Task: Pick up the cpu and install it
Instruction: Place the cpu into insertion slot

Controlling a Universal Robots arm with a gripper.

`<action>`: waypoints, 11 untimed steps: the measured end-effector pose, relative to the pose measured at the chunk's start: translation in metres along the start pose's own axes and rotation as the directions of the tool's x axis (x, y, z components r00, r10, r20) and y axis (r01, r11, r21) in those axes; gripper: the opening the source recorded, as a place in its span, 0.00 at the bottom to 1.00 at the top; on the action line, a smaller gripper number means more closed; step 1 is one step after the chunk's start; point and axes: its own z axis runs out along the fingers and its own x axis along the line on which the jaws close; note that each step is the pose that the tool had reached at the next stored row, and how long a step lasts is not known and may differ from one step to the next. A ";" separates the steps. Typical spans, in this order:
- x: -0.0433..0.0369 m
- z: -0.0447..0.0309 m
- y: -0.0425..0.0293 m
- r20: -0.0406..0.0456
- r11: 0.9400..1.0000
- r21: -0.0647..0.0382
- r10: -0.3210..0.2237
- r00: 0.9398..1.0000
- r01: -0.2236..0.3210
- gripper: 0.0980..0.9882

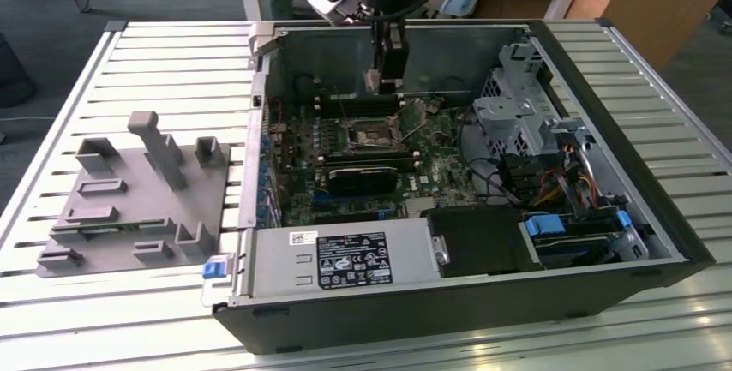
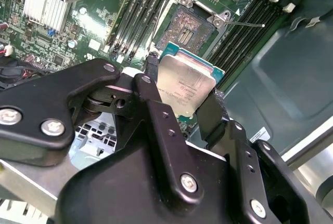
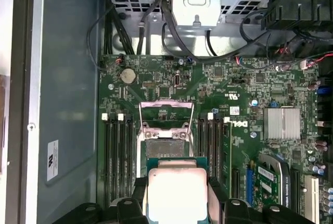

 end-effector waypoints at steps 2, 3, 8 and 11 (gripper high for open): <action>0.0000 0.0011 -0.0001 0.000 1.000 0.000 0.000 1.000 0.000 0.50; 0.0000 0.0017 -0.0001 0.000 1.000 0.000 0.000 1.000 0.000 0.50; 0.0001 0.0045 -0.0002 0.000 1.000 0.000 0.000 1.000 0.000 0.50; 0.0001 0.0061 -0.0002 0.000 1.000 0.000 0.000 1.000 0.000 0.50</action>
